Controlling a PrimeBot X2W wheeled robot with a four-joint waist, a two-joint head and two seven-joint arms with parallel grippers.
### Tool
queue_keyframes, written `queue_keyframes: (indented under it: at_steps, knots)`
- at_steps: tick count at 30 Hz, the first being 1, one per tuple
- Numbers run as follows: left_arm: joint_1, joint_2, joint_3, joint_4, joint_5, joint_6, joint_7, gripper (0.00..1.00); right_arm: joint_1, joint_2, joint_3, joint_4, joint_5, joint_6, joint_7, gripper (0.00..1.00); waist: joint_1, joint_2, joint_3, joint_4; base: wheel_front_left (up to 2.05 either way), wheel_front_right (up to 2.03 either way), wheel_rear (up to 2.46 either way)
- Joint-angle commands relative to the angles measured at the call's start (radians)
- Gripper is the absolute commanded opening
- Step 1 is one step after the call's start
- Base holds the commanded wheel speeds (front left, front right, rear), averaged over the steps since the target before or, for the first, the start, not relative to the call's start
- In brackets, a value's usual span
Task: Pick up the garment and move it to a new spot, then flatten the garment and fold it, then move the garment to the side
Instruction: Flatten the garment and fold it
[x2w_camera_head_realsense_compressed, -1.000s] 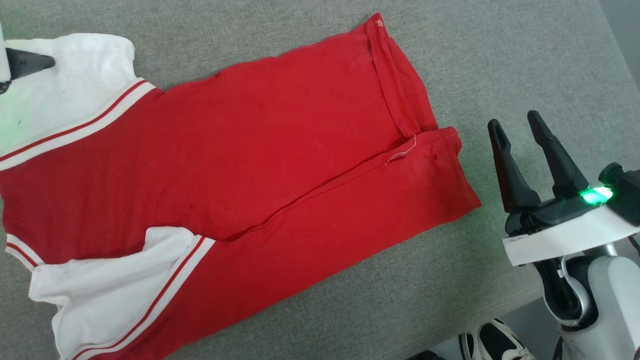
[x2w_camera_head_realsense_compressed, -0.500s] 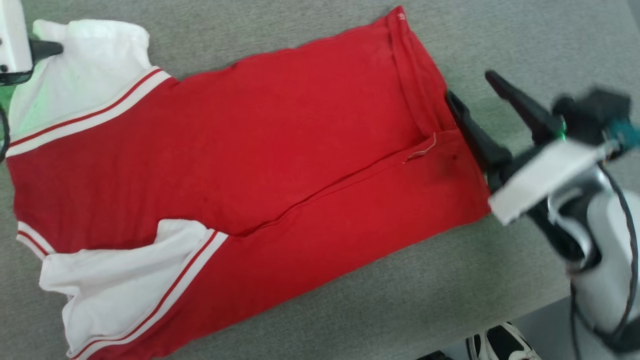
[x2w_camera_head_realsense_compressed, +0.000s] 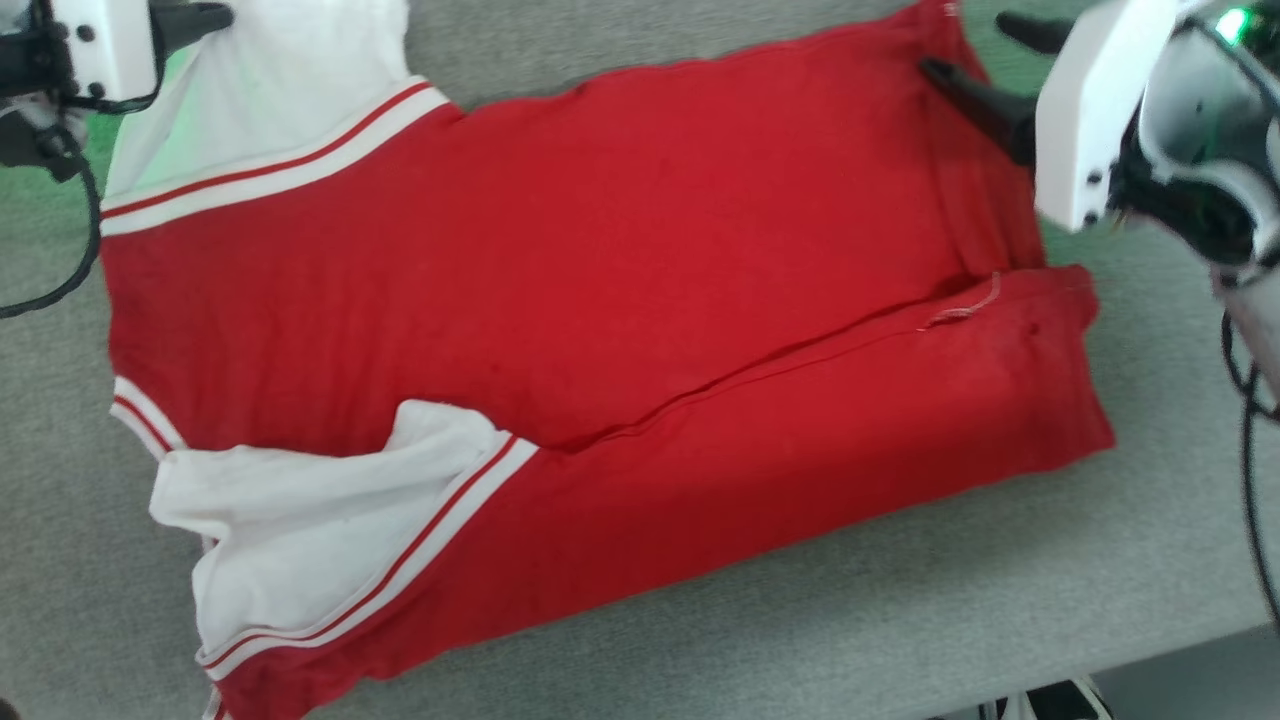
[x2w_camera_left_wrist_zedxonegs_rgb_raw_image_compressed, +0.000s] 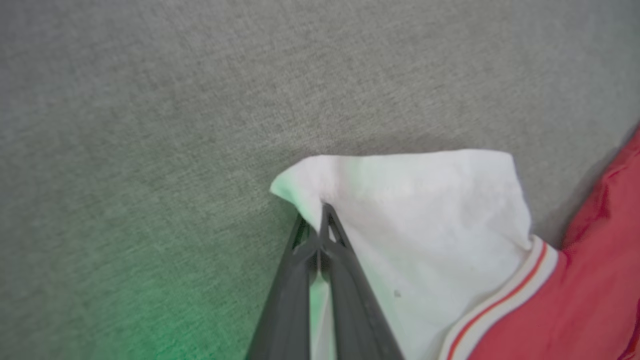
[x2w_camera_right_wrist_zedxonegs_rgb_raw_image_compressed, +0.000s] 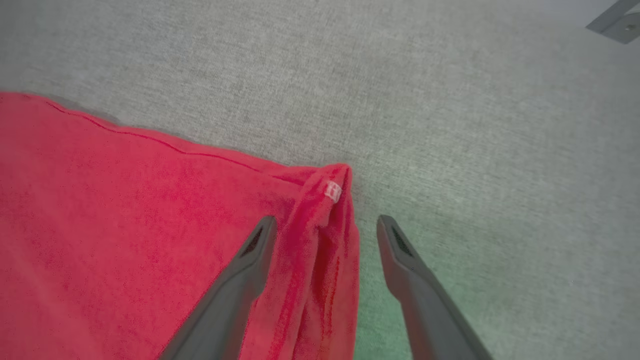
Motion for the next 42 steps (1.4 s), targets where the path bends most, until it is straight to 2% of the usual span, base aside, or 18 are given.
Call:
queue_keyframes:
  at_steps: [1,6,7,8,9,10,17,21,27,33,38,42]
  knots:
    - [0.014,-0.017,-0.018,0.001,0.005,-0.002,-0.006,0.00,-0.048,0.003,0.028,0.052,0.009,0.000,0.029,1.00,0.0000,0.0000,0.018,0.024,0.00,0.00,0.00]
    - [0.013,-0.032,-0.023,-0.010,0.002,-0.005,-0.028,0.00,-0.092,0.013,0.088,0.132,0.053,0.000,0.112,1.00,0.0000,0.0000,0.026,0.041,0.00,0.00,0.00]
    - [0.014,-0.035,-0.023,-0.013,-0.001,-0.006,-0.033,0.00,-0.092,0.014,0.104,0.138,0.064,0.000,0.124,0.62,0.0000,0.0000,0.026,0.045,0.00,0.00,0.00]
    - [0.015,-0.039,-0.023,-0.016,-0.003,-0.006,-0.042,0.00,-0.094,0.013,0.110,0.143,0.075,0.000,0.121,0.42,0.0000,0.0000,0.026,0.050,0.00,0.00,0.00]
    - [0.017,-0.041,-0.023,-0.019,-0.005,-0.007,-0.052,0.00,-0.099,0.008,0.112,0.151,0.084,0.000,0.111,0.09,0.0000,0.0000,0.025,0.054,0.00,0.00,0.00]
    - [0.021,-0.045,-0.023,-0.026,-0.008,-0.007,-0.064,0.00,-0.104,0.003,0.116,0.156,0.091,0.000,0.104,0.00,0.0000,0.0000,0.022,0.060,0.00,0.00,0.00]
    - [0.075,-0.045,-0.002,-0.137,-0.053,-0.008,-0.236,0.00,-0.081,-0.051,0.091,0.147,0.116,0.000,-0.035,0.00,0.0000,0.0000,-0.055,0.109,0.00,0.00,0.00]
    - [0.162,-0.015,-0.006,-0.291,-0.104,-0.008,-0.365,0.00,-0.005,-0.112,0.081,0.104,0.139,0.000,-0.096,0.00,0.0000,0.0000,-0.131,0.159,0.00,0.00,0.00]
    - [0.319,0.082,-0.028,-0.539,-0.148,-0.008,-0.515,0.00,0.140,-0.198,0.043,0.023,0.155,0.000,-0.139,0.00,0.0000,0.0000,-0.201,0.218,0.00,0.00,0.00]
    - [0.524,0.198,-0.051,-0.723,-0.161,-0.008,-0.704,0.00,0.334,-0.267,-0.046,-0.070,0.158,0.000,-0.177,0.00,0.0000,0.0000,-0.242,0.261,0.00,0.00,0.00]
    - [0.700,0.274,-0.055,-0.818,-0.192,-0.008,-0.861,0.00,0.496,-0.279,-0.144,-0.142,0.141,0.000,-0.198,0.00,0.0000,0.0000,-0.265,0.279,0.00,0.00,0.00]
    - [0.814,0.312,-0.085,-0.878,-0.200,-0.008,-0.933,0.00,0.631,-0.273,-0.245,-0.200,0.117,0.000,-0.207,0.00,0.0000,0.0000,-0.269,0.296,0.00,0.00,0.00]
